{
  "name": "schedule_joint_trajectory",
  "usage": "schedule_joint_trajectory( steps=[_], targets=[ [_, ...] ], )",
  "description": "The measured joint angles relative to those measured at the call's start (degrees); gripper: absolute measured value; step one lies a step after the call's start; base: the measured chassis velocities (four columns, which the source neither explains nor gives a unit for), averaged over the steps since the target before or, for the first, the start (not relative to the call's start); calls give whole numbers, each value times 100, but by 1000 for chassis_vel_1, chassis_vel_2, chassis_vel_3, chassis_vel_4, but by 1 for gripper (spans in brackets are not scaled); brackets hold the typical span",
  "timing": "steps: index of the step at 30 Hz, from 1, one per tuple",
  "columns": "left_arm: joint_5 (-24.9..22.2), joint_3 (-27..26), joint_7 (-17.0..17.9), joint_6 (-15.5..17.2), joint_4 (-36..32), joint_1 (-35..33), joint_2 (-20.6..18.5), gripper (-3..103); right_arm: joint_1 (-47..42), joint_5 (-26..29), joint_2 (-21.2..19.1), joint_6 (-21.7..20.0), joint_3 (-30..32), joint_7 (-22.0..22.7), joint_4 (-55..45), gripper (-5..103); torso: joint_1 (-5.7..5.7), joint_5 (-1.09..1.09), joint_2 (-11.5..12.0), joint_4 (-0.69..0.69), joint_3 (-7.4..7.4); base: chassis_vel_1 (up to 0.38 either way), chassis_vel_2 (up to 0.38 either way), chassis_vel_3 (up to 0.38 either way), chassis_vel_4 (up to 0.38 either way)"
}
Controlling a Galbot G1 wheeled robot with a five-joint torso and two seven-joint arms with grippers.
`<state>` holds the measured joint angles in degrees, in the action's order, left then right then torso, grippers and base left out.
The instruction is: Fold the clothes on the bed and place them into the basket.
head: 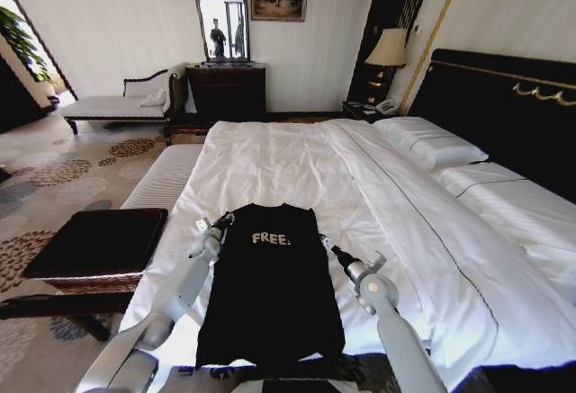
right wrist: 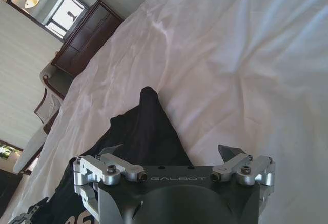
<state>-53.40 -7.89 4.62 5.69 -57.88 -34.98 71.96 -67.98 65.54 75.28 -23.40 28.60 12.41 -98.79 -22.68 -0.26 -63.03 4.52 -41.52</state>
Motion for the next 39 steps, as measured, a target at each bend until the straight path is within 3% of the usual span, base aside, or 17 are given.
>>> schedule_joint_trajectory(
  steps=[1,5,7,15,21,23,27,39],
  targets=[
    [0,0,0,0,0,0,0,27,0,0,0,0,0,0,0,100,0,0,0,0,0,0,0,0,0],
    [7,16,32,-16,-145,-88,-52,6,113,12,-76,-2,-28,2,74,100,0,0,0,0,0,0,0,0,0],
    [13,18,52,-17,-197,-111,-76,3,216,16,-118,-3,-69,1,151,100,0,1,0,-1,0,0,0,0,0],
    [47,44,83,-18,-391,-215,-212,2,1074,121,-396,-30,-445,-37,896,100,0,1,-1,-2,0,0,0,0,0],
    [105,59,137,-9,-580,-351,-246,2,2348,103,-538,-88,-1133,-279,2259,100,-1,0,0,-2,0,0,0,0,0],
    [193,59,111,-6,-602,-355,-223,2,2740,360,-463,-113,-1235,-313,2668,100,-1,0,0,-3,-1,0,0,0,0],
    [224,109,102,4,-623,-345,-152,2,2995,462,-398,-123,-1264,-458,3048,100,-1,0,0,-3,-1,0,0,0,0],
    [157,254,109,71,-589,-254,-178,2,3468,-16,-197,-11,-1320,-960,4154,100,-1,0,0,-2,0,0,0,0,0]
  ],
)
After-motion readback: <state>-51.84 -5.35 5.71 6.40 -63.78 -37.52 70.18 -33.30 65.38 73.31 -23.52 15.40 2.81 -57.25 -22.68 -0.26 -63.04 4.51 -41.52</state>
